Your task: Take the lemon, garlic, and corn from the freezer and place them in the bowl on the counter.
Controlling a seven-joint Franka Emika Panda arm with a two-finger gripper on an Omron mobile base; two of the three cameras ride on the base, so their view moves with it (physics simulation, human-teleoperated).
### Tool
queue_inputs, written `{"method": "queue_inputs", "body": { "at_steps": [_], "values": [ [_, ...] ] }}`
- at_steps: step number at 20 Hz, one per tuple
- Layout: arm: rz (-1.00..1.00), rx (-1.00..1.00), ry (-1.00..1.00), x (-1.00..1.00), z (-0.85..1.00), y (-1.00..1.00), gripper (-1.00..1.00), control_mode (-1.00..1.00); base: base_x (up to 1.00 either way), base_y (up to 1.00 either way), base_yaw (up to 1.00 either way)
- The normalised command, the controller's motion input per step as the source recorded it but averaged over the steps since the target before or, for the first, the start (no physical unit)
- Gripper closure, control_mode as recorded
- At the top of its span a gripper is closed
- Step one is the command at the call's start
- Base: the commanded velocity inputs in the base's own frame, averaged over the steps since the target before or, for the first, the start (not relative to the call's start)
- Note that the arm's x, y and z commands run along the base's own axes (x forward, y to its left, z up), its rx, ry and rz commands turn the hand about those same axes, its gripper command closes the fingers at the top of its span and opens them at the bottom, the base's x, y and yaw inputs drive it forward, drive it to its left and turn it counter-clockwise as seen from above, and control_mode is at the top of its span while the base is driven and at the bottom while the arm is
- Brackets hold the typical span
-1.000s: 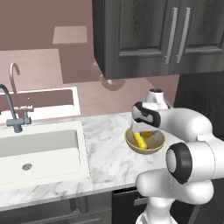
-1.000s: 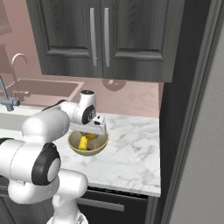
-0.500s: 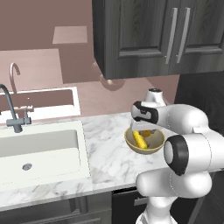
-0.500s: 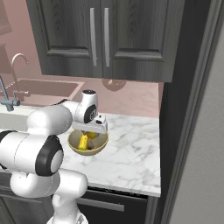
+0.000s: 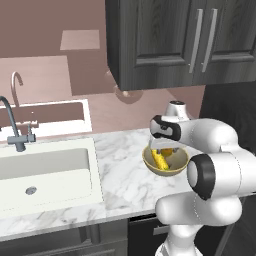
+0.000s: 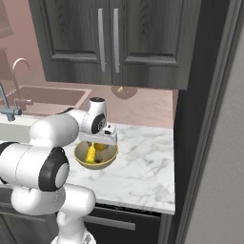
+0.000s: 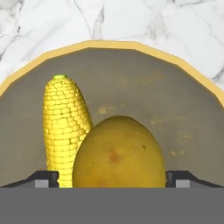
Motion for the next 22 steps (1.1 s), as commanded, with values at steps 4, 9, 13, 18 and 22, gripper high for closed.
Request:
{"method": "queue_inputs", "body": {
  "at_steps": [4,9,13,18,22],
  "values": [
    [0.00,0.00,-0.05,-0.17,0.00,-0.03,-1.00,-1.00,0.00,0.00,0.00],
    [0.00,0.00,-0.11,-0.38,0.07,0.00,-1.00,-1.00,0.00,0.00,0.00],
    [0.00,0.00,-0.13,-0.38,0.32,0.00,-1.00,-1.00,0.00,0.00,0.00],
    [-0.02,0.00,-0.17,-0.37,0.45,0.00,-1.00,-1.00,0.00,0.00,0.00],
    [-0.03,0.00,-0.18,-0.56,0.40,0.00,-1.00,-1.00,0.00,0.00,0.00]
  ]
}}
